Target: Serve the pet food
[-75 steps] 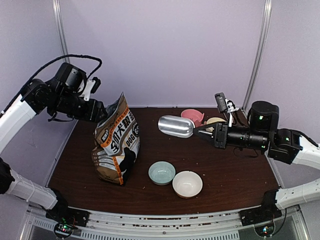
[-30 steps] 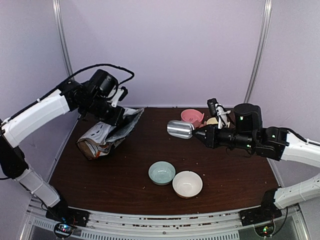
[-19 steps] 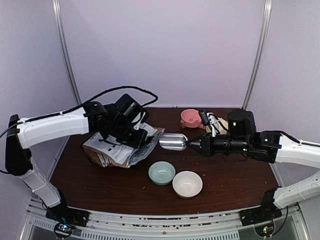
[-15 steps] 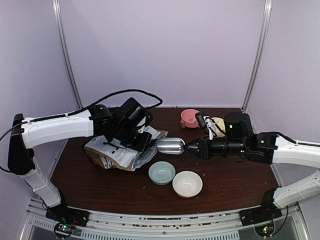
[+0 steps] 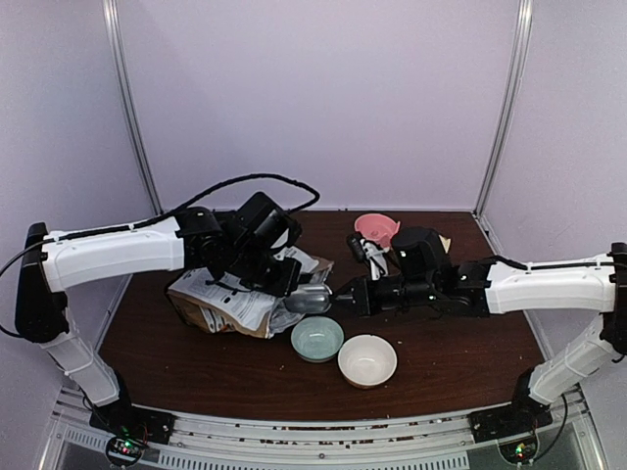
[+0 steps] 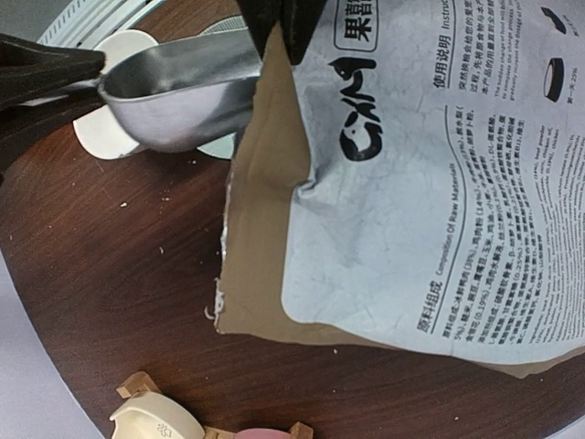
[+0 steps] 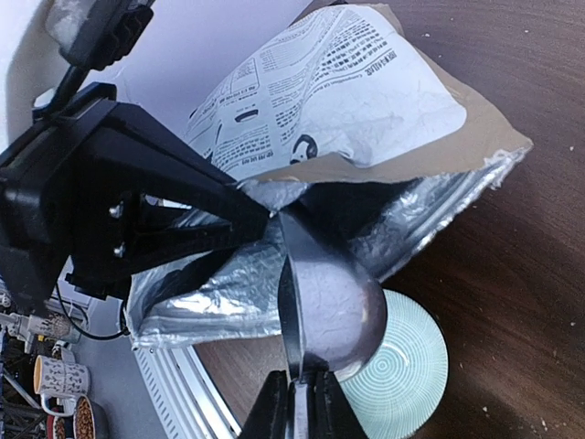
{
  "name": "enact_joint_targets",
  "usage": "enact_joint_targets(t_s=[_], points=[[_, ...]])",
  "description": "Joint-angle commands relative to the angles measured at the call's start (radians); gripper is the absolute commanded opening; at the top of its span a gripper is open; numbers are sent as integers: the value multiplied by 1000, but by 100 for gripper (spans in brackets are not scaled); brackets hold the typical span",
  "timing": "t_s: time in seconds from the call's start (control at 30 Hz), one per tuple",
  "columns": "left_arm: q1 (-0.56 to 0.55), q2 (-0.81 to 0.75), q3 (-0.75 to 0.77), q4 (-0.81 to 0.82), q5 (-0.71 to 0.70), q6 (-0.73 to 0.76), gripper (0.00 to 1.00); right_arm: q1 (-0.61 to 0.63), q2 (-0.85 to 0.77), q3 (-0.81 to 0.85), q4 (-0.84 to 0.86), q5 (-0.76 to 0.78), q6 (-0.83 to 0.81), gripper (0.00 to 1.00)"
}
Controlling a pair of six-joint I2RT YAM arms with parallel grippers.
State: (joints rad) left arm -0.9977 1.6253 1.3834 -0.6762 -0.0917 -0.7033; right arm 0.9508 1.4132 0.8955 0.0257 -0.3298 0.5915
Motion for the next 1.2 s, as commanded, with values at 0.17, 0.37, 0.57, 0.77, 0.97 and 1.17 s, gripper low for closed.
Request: enact_joint_targets(t_s=[0.17, 0.37, 0.57, 0.77, 0.97, 1.17], points=[[-21, -84, 16, 92, -10, -12, 0, 15, 242, 248, 63, 39, 64, 0], [-21, -191, 29, -8, -211, 7, 0, 13, 325, 315, -143, 179, 96, 0], [-21, -213, 53, 25, -126, 50, 0, 9, 383, 395, -243, 289, 61, 0], [-11, -180, 95, 69, -36, 117, 29, 7, 466, 535, -272, 295, 5, 0], [197, -261, 33, -43, -65, 137, 77, -14, 543, 609, -309, 283, 2, 0], [527, -359, -214, 17, 66, 154, 83, -39, 565, 622, -317, 251, -16, 0]])
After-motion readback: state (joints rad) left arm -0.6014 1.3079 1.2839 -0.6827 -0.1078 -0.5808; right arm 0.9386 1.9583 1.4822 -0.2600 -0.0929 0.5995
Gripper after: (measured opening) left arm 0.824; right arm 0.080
